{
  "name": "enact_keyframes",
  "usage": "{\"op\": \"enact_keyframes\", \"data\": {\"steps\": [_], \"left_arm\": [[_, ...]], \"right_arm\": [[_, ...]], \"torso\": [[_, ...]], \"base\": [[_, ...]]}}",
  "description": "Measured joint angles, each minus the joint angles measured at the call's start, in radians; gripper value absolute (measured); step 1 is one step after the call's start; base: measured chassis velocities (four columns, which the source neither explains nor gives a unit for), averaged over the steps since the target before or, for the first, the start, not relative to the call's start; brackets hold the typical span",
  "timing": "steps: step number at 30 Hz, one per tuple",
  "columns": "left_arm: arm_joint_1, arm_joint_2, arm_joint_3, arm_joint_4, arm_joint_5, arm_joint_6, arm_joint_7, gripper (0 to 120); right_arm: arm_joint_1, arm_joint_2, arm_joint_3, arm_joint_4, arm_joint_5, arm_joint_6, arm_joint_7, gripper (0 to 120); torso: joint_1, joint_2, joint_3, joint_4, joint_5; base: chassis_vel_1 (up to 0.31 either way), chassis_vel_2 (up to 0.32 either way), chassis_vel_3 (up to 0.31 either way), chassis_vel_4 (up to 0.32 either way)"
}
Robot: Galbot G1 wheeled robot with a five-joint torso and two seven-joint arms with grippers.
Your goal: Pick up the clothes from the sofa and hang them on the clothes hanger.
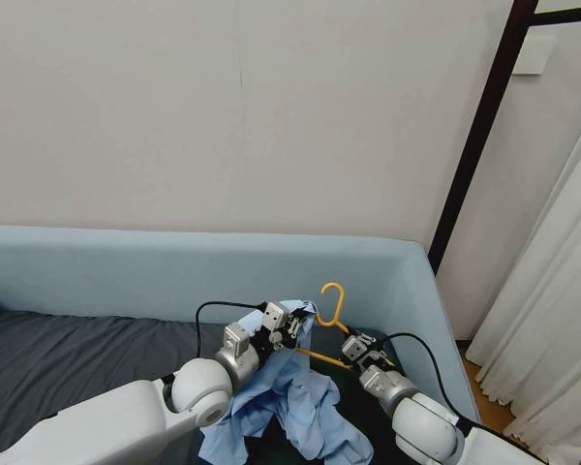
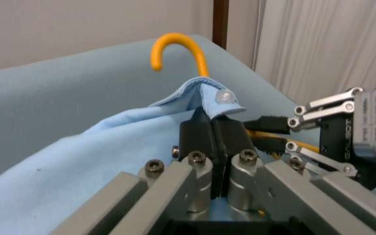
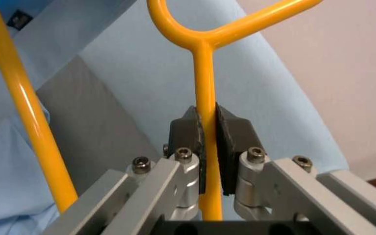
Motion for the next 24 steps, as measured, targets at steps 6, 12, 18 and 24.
{"op": "enact_keyframes", "data": {"steps": [6,12,18,24], "left_arm": [[-0.007,-0.012,0.004,-0.005,-0.005,0.009,-0.005,0],[-0.029,-0.04,0.023,0.012,-0.013,0.017,-0.013,0],[-0.017,-0.015,0.049,-0.042,-0.016,0.023,-0.005,0],[0.029,0.046,0.026,-0.081,0.004,0.023,0.008,1]], "right_arm": [[-0.051,-0.025,0.014,0.05,-0.087,0.043,-0.018,4],[-0.075,-0.035,0.031,0.063,-0.131,0.061,-0.024,4],[-0.058,-0.037,0.045,0.035,-0.101,0.061,-0.014,4],[-0.033,-0.03,0.049,0.017,-0.085,0.062,-0.011,4]], "torso": [[0.0,0.0,0.0,-0.0003,0.0001],[0.0,0.0,0.0,-0.0003,0.0001],[0.0,0.0,0.0,-0.0003,0.0001],[0.0,0.0,0.0,0.0001,0.0]], "base": [[0.0,0.0,0.0,0.0],[0.0,0.0,0.0,0.0],[0.0,0.0,0.0,0.0],[0.0,0.0,0.0,0.0]]}}
